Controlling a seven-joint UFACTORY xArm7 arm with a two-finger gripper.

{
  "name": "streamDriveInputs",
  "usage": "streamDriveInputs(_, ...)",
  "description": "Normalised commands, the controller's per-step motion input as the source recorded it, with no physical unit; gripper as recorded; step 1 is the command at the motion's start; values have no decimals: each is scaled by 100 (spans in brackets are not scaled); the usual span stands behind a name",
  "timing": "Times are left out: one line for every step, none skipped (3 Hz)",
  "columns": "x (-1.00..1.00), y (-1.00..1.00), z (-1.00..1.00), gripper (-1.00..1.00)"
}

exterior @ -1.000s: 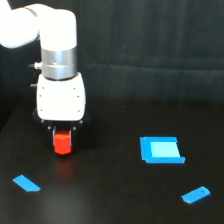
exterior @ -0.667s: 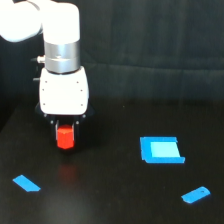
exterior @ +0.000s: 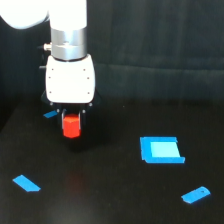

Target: Pick up the red object from the table

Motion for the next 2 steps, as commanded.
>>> streamDriveInputs(27,-1,92,-90)
streamDriveInputs(12,5,95,-97)
